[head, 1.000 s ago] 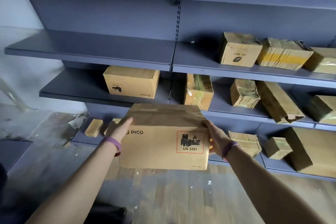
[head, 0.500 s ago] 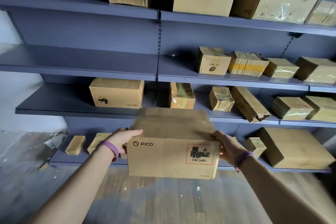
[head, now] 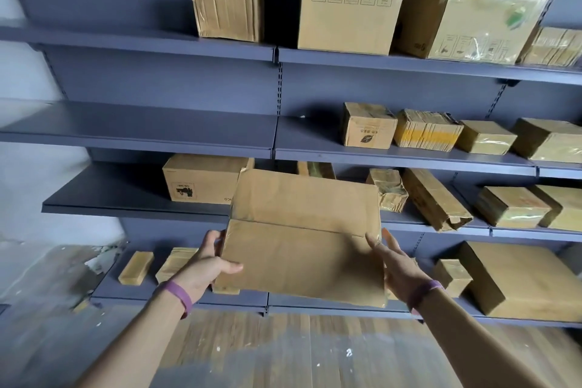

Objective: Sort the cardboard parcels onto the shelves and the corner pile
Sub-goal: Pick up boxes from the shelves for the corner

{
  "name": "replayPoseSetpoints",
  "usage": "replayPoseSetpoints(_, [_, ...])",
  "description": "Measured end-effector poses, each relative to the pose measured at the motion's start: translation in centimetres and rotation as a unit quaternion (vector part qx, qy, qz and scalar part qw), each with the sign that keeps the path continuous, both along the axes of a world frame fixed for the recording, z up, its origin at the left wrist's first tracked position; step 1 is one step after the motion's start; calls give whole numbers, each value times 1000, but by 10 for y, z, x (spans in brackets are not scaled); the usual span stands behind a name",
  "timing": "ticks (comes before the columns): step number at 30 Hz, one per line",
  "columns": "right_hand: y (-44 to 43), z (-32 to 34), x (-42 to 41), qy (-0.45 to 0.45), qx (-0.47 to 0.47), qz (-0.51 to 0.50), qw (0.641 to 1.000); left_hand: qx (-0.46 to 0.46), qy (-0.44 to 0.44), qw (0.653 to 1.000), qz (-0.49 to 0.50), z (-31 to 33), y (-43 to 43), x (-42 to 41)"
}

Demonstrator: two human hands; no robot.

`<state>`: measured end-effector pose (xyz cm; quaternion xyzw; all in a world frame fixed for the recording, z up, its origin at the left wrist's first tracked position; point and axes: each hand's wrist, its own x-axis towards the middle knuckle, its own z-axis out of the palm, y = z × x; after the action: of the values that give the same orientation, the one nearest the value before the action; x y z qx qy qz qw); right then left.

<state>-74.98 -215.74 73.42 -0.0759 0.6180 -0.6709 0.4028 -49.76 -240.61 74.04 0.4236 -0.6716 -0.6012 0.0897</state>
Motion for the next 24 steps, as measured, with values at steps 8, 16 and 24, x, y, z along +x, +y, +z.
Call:
replayPoseSetpoints(8, [6, 5, 12, 83, 28, -26, 996, 1, -4, 1000, -4, -3, 10, 3])
replayPoseSetpoints(16, [19, 4, 23, 115, 34, -9, 993, 23, 27, 998, 44, 7, 12, -6])
replayPoseSetpoints(24, [17, 1, 30, 210, 77, -8, 975, 15, 47, 996, 81, 6, 22, 1])
